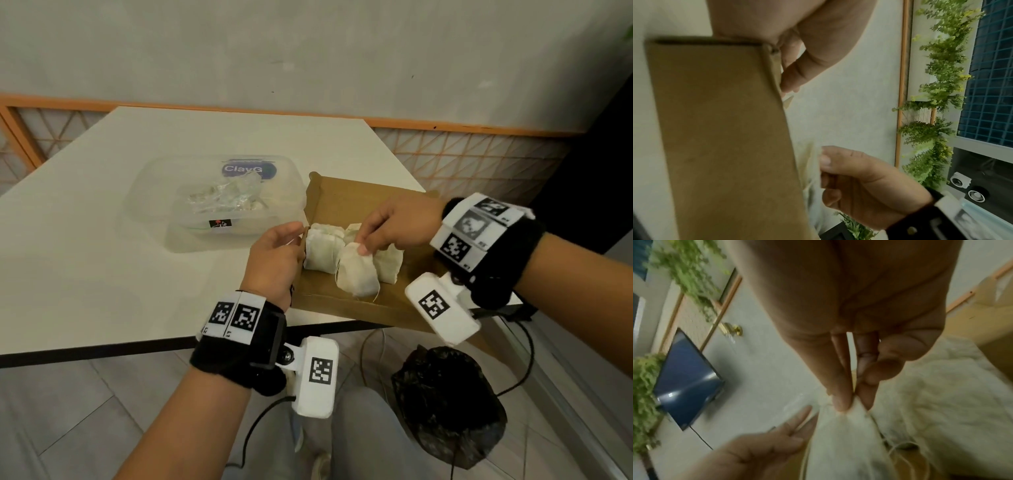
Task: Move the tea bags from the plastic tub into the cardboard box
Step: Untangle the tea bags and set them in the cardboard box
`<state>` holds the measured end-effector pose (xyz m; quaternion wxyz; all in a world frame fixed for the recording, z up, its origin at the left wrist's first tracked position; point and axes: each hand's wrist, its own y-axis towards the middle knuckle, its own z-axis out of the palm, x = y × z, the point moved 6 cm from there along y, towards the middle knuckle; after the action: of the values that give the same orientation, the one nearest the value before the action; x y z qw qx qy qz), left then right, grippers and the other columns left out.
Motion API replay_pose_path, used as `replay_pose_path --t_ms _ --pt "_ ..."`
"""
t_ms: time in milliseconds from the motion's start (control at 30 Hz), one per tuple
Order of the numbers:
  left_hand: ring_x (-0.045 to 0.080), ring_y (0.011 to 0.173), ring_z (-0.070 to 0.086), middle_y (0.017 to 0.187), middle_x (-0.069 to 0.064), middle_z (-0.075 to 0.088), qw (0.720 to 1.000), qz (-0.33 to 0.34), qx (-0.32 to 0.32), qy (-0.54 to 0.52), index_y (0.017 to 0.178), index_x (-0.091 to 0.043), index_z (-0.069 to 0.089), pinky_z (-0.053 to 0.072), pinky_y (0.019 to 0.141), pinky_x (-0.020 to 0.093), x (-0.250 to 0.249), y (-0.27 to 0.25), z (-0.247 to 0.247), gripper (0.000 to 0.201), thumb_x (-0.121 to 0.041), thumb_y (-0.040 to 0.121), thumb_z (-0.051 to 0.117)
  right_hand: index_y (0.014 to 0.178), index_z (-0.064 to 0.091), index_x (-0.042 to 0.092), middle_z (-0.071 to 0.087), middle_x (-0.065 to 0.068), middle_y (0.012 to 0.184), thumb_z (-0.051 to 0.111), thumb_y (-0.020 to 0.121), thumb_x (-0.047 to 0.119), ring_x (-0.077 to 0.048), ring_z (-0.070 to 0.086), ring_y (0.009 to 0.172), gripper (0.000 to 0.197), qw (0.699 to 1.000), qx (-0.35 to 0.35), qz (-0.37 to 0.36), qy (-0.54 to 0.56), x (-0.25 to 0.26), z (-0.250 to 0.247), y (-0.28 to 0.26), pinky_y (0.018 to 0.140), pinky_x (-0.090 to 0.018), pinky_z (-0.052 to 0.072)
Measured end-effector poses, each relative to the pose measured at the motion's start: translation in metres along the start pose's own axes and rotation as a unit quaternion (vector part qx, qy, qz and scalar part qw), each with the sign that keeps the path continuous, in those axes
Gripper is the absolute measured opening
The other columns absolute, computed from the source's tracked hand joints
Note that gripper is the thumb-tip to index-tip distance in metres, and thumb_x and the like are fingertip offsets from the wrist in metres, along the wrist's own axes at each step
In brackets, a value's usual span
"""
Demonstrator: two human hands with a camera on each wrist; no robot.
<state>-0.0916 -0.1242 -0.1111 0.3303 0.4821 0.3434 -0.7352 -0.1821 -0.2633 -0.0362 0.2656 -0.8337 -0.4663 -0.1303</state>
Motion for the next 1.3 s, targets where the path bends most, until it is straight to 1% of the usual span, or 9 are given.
replay_pose_path --t_ms 200,400,533,733,900,967,1100,1167,1300 --pt "0.021 0.116 0.059 0.121 0.009 0.064 1.0 -0.003 0.016 -0.009 0.11 -0.007 0.062 0.047 0.1 0.037 0.002 0.001 -0.002 0.047 0.022 0.08 0.041 0.08 0.072 0.02 0.063 0.01 0.072 0.076 0.074 0.017 -0.009 0.056 0.077 0.008 0.995 -0.091 0.043 0.014 -0.009 0.0 0.018 0.074 -0.024 0.043" --pt "0.016 0.11 0.061 0.111 0.004 0.066 1.0 -0.004 0.017 -0.006 0.099 -0.011 0.065 0.049 0.096 0.036 0.004 0.003 -0.003 0.044 0.021 0.079 0.042 0.09 0.073 0.005 0.064 0.002 0.067 0.074 0.076 0.014 -0.008 0.055 0.063 0.017 0.99 -0.127 0.052 0.041 -0.01 -0.003 0.019 0.077 -0.026 0.048" --pt "0.014 0.107 0.062 0.111 0.004 0.066 1.0 -0.004 0.014 -0.003 0.103 -0.01 0.065 0.05 0.094 0.034 0.003 0.002 -0.002 0.045 0.021 0.079 0.042 0.091 0.072 0.007 0.068 -0.001 0.079 0.07 0.081 0.026 -0.013 0.059 0.08 0.022 0.991 -0.123 0.05 -0.03 -0.008 -0.003 0.019 0.082 -0.029 0.047" --pt "0.013 0.102 0.061 0.111 0.005 0.066 1.0 -0.006 0.011 -0.007 0.098 -0.012 0.066 0.05 0.091 0.034 0.004 0.003 -0.003 0.043 0.02 0.079 0.043 0.094 0.064 0.019 0.057 0.01 0.079 0.064 0.084 0.026 -0.005 0.052 0.073 0.011 0.983 -0.177 -0.01 -0.046 0.002 -0.015 -0.004 0.061 -0.018 0.038" --pt "0.015 0.101 0.061 0.115 0.007 0.065 1.0 -0.005 0.001 -0.01 0.096 -0.012 0.065 0.05 0.088 0.033 0.004 0.002 -0.002 0.043 0.02 0.078 0.043 0.111 0.065 0.026 0.053 0.009 0.117 0.049 0.092 0.014 -0.011 0.046 0.112 0.026 0.975 -0.017 -0.105 -0.197 0.007 0.036 -0.031 0.096 -0.023 0.036" --pt "0.015 0.1 0.06 0.112 0.004 0.064 1.0 0.002 -0.006 0.002 0.091 -0.017 0.064 0.05 0.085 0.03 0.002 0.0 -0.002 0.043 0.019 0.079 0.044 0.116 0.062 0.026 0.05 0.009 0.124 0.049 0.093 0.015 -0.012 0.04 0.118 0.029 0.973 -0.036 -0.115 -0.196 -0.002 0.043 -0.034 0.104 -0.026 0.03" --pt "0.009 0.089 0.056 0.103 -0.003 0.06 0.993 0.082 -0.033 0.072 0.089 -0.023 0.062 0.047 0.075 0.018 -0.014 -0.004 0.002 0.04 0.012 0.082 0.045 0.109 0.058 0.022 0.056 0.006 0.096 0.062 0.086 0.019 -0.011 0.054 0.086 0.023 0.976 -0.206 -0.071 0.029 -0.017 0.023 -0.033 0.081 -0.023 0.043" --pt "0.003 0.078 0.054 0.095 -0.008 0.059 0.988 0.126 -0.043 0.079 0.09 -0.022 0.062 0.046 0.066 0.01 -0.03 -0.005 0.007 0.035 0.009 0.084 0.048 0.109 0.055 0.021 0.058 0.007 0.082 0.067 0.083 0.025 -0.01 0.054 0.076 0.028 0.971 -0.215 -0.017 0.098 -0.024 0.021 -0.024 0.077 -0.028 0.046" --pt "0.006 0.076 0.057 0.086 -0.003 0.062 0.977 0.174 0.023 0.124 0.081 -0.023 0.062 0.048 0.071 0.018 -0.065 -0.004 0.034 0.024 0.0 0.087 0.057 0.105 0.056 0.018 0.053 0.004 0.079 0.067 0.081 0.034 -0.016 0.053 0.081 0.03 0.984 -0.172 0.038 0.033 -0.026 0.026 -0.007 0.066 -0.025 0.043"
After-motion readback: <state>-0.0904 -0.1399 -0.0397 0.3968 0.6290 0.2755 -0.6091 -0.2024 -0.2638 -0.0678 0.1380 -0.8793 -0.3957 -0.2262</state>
